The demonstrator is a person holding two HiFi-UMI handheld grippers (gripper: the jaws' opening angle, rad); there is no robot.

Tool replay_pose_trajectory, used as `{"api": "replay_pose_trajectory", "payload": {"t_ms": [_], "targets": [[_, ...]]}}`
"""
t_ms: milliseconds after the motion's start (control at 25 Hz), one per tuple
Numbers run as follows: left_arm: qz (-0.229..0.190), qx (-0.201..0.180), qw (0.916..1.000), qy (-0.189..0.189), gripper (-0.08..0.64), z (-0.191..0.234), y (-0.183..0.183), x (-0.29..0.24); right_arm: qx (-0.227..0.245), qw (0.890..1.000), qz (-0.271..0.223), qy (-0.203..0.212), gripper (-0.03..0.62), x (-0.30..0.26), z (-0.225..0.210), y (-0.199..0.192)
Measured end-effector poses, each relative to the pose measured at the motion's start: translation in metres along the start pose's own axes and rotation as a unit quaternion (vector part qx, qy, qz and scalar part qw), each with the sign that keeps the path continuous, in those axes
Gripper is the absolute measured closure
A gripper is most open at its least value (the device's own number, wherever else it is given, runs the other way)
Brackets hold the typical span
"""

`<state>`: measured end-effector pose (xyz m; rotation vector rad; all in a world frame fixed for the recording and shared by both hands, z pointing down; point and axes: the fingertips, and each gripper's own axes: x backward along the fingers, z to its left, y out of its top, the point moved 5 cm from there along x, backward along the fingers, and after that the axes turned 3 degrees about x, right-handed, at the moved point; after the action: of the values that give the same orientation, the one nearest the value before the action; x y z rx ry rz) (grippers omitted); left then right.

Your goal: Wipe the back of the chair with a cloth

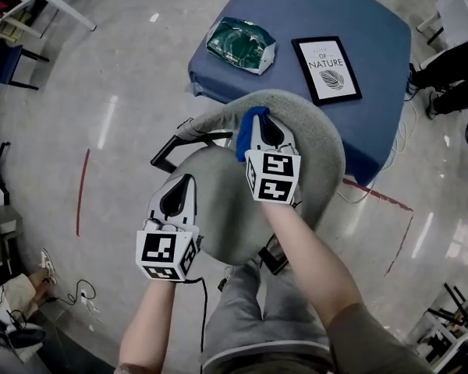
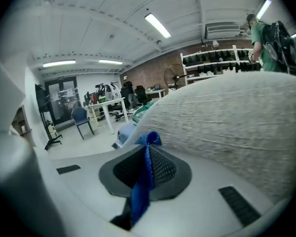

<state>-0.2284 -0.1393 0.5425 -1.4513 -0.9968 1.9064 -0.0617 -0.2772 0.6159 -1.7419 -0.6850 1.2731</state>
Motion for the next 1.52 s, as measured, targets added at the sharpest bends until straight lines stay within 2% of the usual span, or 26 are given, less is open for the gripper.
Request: {"api": "replay_pose_trajectory", "payload": {"t_ms": [120,240,560,680,840,1040,1320,1520], "targets": [[-0.003,-0.009,0.9999,-0.007,0.54,-0.009,0.007,-0.002,-0.016,0.998,-0.007,-0.058,0.548,0.025,-0.031,-0.001],[-0.007,-0.012,0.9998,-0.015,0.541,-0.019,0.016,-0.001,-0.029,0.995,-0.012,-0.097,0.548,0.055,-0.058,-0.001],[-0.015,-0.021,0.9993,-0.027,0.54,-0.041,0.042,0.02,-0.032,0.988,-0.006,-0.153,0.548,0.136,-0.088,0.004],[-0.019,-0.021,0.9992,-0.027,0.541,-0.049,0.05,0.034,-0.036,0.986,-0.007,-0.162,0.548,0.161,-0.101,0.014],[-0.028,-0.023,0.9991,-0.021,0.541,-0.054,0.063,0.055,0.004,0.988,-0.024,-0.15,0.548,0.192,-0.108,0.041],[-0.042,-0.023,0.9988,-0.009,0.541,-0.063,0.089,0.087,0.049,0.991,-0.056,-0.113,0.548,0.228,-0.102,0.087],[-0.087,-0.037,0.9955,-0.004,0.541,-0.082,0.127,0.13,0.071,0.989,-0.122,-0.045,0.548,0.279,-0.082,0.159],[-0.123,-0.049,0.9912,-0.002,0.54,-0.093,0.161,0.16,0.066,0.984,-0.167,0.002,0.548,0.316,-0.066,0.207]]}}
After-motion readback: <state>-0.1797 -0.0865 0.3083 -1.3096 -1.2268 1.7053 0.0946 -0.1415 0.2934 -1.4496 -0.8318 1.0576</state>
